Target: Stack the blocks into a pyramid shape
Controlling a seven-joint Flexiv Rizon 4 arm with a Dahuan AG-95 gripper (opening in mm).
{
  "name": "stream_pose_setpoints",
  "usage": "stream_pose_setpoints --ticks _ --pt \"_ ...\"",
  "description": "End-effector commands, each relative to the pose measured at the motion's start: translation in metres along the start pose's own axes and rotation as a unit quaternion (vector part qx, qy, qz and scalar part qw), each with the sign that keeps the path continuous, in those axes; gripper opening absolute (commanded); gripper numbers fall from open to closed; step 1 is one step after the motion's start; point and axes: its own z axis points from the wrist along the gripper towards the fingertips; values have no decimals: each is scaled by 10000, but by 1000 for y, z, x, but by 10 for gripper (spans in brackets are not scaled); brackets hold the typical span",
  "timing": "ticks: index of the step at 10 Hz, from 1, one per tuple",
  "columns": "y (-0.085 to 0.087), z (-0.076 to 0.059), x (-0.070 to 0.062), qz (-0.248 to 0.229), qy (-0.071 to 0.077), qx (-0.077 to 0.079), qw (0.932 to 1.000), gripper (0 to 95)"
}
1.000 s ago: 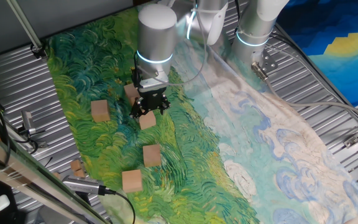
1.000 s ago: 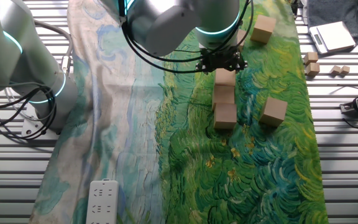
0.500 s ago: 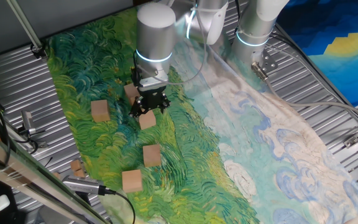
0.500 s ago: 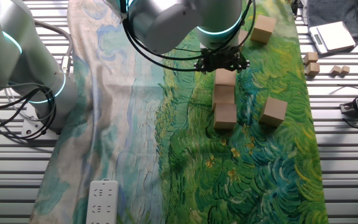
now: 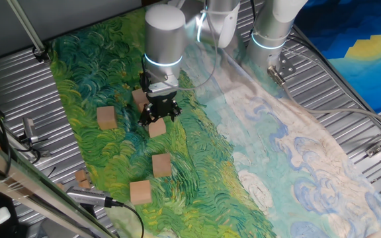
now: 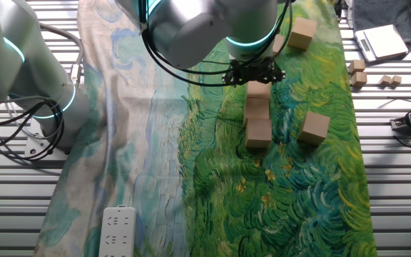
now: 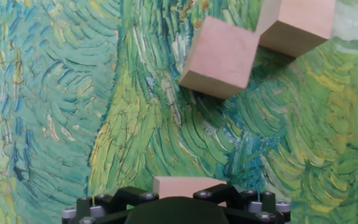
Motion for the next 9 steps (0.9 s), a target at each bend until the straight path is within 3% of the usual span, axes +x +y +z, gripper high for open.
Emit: stream_pose_setpoints --ticks 1,9 --pt "1 0 1 12 16 23 10000 950" --pt "5 -1 2 68 18 60 10000 950"
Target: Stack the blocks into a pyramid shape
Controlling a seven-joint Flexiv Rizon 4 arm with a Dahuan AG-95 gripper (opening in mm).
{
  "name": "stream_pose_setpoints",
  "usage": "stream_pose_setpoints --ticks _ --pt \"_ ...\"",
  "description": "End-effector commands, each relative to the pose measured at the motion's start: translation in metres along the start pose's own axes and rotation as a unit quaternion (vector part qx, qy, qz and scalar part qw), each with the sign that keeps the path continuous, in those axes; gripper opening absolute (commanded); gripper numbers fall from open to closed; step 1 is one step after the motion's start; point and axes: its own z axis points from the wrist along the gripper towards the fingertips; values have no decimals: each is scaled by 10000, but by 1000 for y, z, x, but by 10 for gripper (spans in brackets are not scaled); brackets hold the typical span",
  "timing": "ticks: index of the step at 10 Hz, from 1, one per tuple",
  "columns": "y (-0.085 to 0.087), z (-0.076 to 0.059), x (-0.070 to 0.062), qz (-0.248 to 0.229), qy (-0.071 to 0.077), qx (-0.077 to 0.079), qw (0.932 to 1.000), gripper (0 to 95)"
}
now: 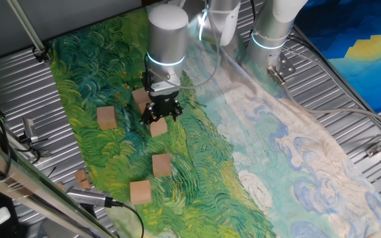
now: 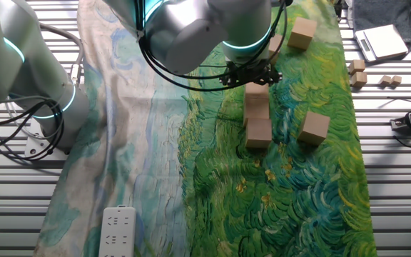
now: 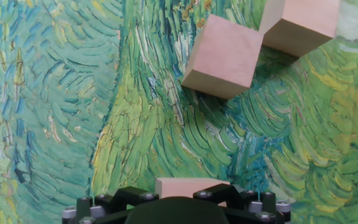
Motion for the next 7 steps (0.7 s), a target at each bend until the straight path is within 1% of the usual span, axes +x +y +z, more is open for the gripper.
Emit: stream_pose_setpoints --ticks 1,2,5,6,7 --pt "-2 -3 0 2 17 18 10000 950" --pt "-3 -11 0 1 42 19 10000 950" --pt "-7 -34 -4 117 39 -4 9999 950" --pt "-9 -52 -8 386 141 -11 9992 760" --pt "-11 -67 -13 712 356 24 9968 380"
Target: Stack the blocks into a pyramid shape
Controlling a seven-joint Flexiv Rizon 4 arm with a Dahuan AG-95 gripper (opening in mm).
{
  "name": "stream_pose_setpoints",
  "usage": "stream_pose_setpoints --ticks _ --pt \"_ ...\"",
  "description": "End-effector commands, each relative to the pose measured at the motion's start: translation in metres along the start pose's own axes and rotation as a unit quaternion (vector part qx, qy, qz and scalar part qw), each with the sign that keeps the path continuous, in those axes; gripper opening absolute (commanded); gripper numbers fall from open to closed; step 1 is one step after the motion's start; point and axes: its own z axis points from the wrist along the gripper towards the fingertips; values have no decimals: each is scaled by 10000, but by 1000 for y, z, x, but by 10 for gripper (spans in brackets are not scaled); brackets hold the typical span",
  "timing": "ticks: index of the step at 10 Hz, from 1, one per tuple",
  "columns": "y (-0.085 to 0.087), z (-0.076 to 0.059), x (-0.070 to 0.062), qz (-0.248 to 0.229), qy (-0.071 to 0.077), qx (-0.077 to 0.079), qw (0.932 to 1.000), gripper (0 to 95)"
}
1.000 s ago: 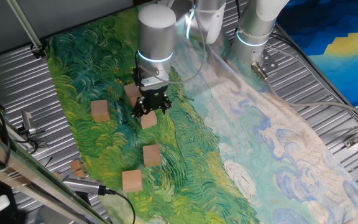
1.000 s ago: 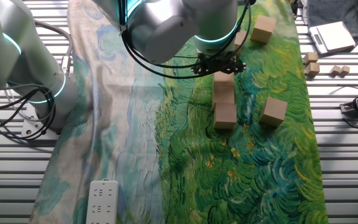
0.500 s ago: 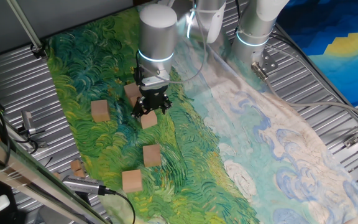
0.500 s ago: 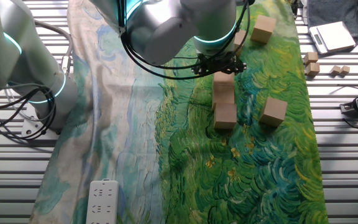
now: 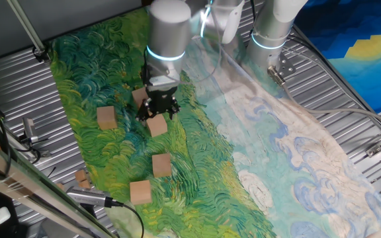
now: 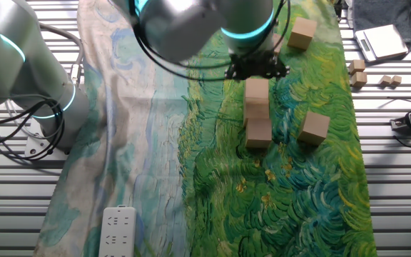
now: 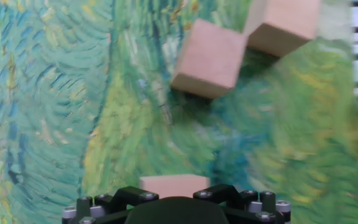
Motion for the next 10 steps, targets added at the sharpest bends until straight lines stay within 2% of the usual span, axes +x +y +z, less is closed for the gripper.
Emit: stream_pose_setpoints --ticks 1,2,4,6,10 --pt "4 -32 -14 691 426 -218 9965 0" --pt "-2 -41 -19 729 531 -223 9957 0" --pt "-17 -49 -28 848 572 -302 9943 0" --pt "-35 -54 -37 1056 736 -349 9911 0" --pt "-40 -57 -42 1335 750 -342 9876 0"
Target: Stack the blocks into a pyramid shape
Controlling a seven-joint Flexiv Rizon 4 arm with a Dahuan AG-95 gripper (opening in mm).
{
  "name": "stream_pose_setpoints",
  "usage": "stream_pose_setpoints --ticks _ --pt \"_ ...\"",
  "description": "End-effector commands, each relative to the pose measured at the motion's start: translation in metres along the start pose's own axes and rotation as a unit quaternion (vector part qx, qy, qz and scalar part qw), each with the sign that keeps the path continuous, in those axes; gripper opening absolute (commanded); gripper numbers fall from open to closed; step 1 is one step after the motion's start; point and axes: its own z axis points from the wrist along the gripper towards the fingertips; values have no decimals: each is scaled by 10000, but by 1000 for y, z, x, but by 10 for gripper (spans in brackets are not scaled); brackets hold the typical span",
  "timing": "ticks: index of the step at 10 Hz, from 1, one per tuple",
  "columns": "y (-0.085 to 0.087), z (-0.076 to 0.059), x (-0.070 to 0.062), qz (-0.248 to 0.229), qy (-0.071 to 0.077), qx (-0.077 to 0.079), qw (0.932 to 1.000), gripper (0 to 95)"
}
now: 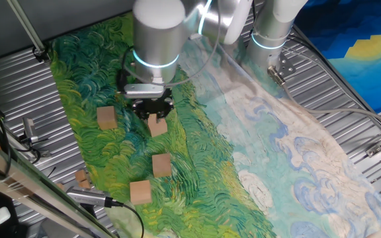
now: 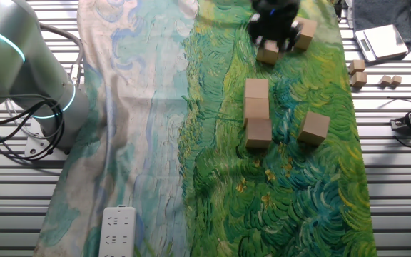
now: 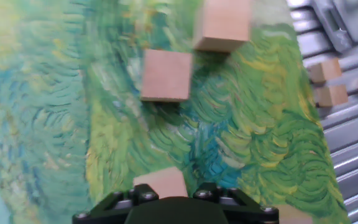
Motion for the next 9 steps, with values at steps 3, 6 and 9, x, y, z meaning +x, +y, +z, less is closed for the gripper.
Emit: stream_pose_setpoints --ticks 3,6,9 --pt "2 1 2 30 -23 53 10000 0" --pt "3 1 3 138 -37 59 9999 0" --pt "3 1 3 160 -52 22 9999 0"
